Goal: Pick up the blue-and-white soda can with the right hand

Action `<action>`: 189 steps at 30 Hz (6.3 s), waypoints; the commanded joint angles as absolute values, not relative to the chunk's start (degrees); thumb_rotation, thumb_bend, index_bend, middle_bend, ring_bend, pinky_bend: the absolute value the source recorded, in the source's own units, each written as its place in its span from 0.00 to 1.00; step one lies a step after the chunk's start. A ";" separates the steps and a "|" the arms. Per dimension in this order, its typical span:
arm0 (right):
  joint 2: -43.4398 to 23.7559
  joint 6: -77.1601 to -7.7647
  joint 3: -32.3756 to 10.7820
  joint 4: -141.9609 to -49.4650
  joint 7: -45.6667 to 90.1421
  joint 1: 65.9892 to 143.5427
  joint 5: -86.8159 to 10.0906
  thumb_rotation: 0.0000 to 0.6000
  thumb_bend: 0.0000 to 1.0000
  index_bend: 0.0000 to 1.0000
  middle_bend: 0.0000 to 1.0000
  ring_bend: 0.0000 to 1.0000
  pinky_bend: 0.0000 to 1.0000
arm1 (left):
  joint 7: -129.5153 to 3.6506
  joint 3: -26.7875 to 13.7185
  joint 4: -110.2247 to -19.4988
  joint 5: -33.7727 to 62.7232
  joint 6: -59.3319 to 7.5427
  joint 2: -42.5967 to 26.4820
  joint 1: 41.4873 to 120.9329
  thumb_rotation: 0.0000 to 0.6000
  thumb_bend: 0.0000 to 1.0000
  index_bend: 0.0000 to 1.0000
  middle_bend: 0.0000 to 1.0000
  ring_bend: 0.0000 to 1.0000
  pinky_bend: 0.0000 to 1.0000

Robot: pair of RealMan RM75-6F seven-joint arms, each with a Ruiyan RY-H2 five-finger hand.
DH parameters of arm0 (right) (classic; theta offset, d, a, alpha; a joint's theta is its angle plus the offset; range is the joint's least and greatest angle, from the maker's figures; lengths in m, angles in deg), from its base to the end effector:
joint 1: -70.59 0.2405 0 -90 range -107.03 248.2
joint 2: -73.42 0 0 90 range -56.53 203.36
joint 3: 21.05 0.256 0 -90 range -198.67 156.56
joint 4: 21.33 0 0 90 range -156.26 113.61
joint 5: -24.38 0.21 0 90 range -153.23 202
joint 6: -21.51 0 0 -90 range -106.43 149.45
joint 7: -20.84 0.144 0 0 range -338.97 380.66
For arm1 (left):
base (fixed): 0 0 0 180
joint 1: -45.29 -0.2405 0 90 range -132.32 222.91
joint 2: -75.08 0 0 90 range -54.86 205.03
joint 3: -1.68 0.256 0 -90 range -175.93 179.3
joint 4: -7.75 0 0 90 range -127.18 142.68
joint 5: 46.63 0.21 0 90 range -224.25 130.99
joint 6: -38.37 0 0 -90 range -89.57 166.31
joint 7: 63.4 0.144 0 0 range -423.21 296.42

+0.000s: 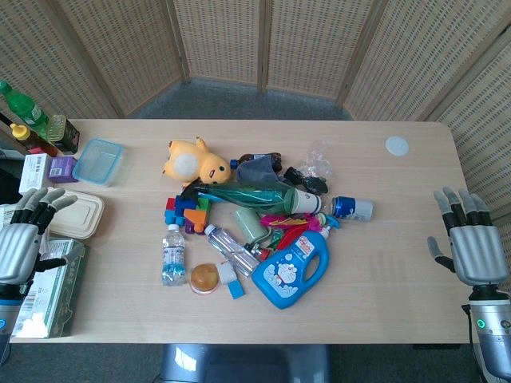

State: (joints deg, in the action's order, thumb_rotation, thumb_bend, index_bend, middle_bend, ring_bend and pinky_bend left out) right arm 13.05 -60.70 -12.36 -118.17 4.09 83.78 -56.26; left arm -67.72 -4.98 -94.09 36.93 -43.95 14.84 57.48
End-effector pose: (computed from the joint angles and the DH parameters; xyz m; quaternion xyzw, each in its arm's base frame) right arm -0.2728 -0.2427 0.1852 0.6283 -0.2674 0.3533 0.6394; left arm -0.2570 0.2266 0.1700 -0.5769 -0.4045 -0.4756 0.5266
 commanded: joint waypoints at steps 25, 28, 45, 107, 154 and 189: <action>11.09 -54.04 -12.07 -119.75 0.97 87.52 -53.97 0.88 0.40 0.00 0.00 0.00 0.00 | -67.90 -5.43 -93.77 36.74 -42.58 14.47 58.49 0.94 0.26 0.19 0.15 0.00 0.00; 9.98 -51.63 -11.71 -119.50 -0.48 89.38 -53.19 0.88 0.40 0.00 0.00 0.00 0.00 | -68.04 -5.42 -93.84 36.94 -42.62 14.64 58.52 0.94 0.26 0.19 0.15 0.00 0.00; 3.25 -36.68 -9.56 -112.74 -4.66 100.17 -42.57 0.86 0.13 0.00 0.00 0.00 0.00 | -67.90 -5.30 -94.66 37.48 -42.82 15.39 58.52 0.94 0.26 0.19 0.15 0.00 0.00; -22.37 -9.76 -10.78 -65.44 0.94 117.42 -24.23 1.00 0.09 0.03 0.08 0.00 0.00 | -67.27 -4.79 -96.84 38.31 -44.10 16.80 57.76 0.94 0.25 0.19 0.15 0.00 0.00; -11.65 -25.14 -8.40 -85.18 -0.06 112.87 -27.11 1.00 0.27 0.49 0.54 0.47 0.39 | -68.86 -4.91 -95.70 38.08 -43.08 16.38 58.14 0.94 0.25 0.18 0.15 0.00 0.00; 16.22 -46.97 2.10 -126.95 -2.49 108.06 -29.03 1.00 0.27 0.50 0.53 0.47 0.39 | -71.97 -3.99 -93.88 40.61 -44.83 15.28 57.58 0.94 0.25 0.18 0.15 0.00 0.00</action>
State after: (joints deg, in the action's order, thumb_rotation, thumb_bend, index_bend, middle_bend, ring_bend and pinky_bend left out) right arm 16.14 -46.86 2.03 -126.84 -2.43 108.08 -29.11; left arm -71.95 -3.99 -93.89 40.60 -44.80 15.27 57.60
